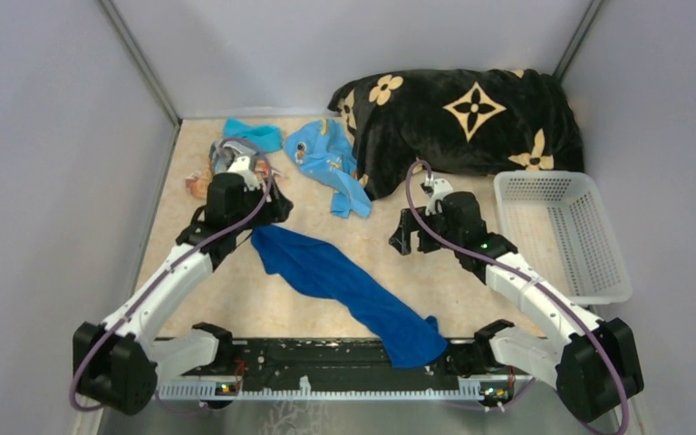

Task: Roll the towels
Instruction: Place the towel at the center of the board, then move the towel to the corner of the board.

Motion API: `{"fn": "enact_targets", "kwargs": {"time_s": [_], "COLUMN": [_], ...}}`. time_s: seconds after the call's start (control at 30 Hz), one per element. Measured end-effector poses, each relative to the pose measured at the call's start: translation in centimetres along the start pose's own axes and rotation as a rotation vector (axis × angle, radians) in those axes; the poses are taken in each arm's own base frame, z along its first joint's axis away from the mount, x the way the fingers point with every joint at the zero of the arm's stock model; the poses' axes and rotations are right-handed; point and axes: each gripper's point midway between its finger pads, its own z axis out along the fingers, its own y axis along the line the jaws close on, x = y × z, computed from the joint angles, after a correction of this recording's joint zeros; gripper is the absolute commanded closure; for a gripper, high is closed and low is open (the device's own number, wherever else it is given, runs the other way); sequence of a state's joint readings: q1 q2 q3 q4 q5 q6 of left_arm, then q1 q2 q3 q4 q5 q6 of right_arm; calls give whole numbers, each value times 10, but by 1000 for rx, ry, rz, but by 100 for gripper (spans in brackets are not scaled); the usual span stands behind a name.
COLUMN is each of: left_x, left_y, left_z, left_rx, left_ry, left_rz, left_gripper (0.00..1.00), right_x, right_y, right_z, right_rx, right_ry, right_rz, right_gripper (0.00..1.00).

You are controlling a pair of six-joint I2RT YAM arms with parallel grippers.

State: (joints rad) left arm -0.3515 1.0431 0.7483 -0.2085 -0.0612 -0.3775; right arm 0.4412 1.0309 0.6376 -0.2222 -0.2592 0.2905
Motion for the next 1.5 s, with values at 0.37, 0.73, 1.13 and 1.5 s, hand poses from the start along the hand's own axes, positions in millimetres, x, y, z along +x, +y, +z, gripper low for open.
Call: {"fn": "enact_targets", "kwargs": {"time_s": [0.37, 0.73, 1.13, 1.5], "left_x": [53, 20, -119, -52], "left_y": [-115, -101, 25, 17], "left_z": [90, 220, 288, 152], "left_rx": [426, 411, 212, 182], "left_ry": [286, 245, 5, 80], "left_rz": [-19, -79, -62, -88], "left_gripper": [20, 19, 18, 18], "right_x": [0, 1, 4, 3], "right_y": [-5, -9, -11, -7], "right_z": [0, 0, -2, -4], "right_rx": [30, 50, 59, 38], "right_ry": [-5, -2, 6, 3], "right_rz": [1, -8, -16, -15], "right_gripper": [9, 9, 9, 9]}}
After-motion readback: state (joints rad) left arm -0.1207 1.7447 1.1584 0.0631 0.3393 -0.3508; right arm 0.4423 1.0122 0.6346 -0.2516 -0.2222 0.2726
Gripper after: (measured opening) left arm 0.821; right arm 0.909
